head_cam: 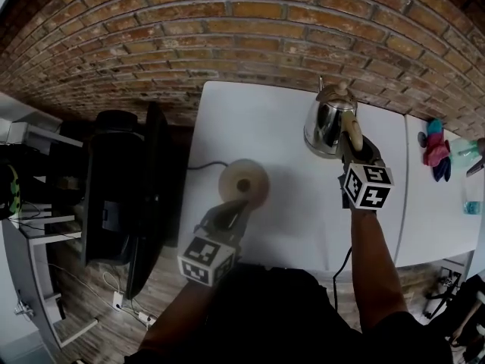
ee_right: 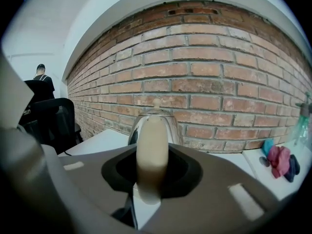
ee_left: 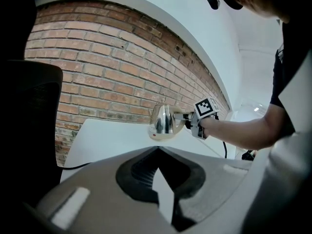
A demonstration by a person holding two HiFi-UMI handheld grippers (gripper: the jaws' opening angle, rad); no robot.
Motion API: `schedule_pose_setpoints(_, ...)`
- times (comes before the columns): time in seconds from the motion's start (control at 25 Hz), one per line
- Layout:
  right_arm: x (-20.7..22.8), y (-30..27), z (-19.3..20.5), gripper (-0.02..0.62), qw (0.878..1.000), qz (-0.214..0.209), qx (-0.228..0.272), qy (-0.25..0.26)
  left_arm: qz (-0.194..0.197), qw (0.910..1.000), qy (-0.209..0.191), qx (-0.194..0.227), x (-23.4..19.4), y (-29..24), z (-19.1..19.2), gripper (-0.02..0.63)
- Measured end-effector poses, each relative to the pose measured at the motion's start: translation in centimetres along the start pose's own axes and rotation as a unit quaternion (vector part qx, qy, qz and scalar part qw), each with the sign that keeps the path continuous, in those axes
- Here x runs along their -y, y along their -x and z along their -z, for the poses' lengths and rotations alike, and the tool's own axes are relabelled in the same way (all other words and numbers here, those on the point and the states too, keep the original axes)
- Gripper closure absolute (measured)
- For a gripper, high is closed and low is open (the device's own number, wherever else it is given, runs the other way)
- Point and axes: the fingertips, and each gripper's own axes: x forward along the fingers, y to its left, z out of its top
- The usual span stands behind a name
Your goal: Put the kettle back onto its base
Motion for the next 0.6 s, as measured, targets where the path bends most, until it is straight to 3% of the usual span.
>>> schedule_pose_setpoints(0.6,-4.0,2.0,0.1,0.488,0.998,-0.051,0.010,0.020,-0.034,0.9992,0.010,0.019,-0.4,2.4,0.4,0.604)
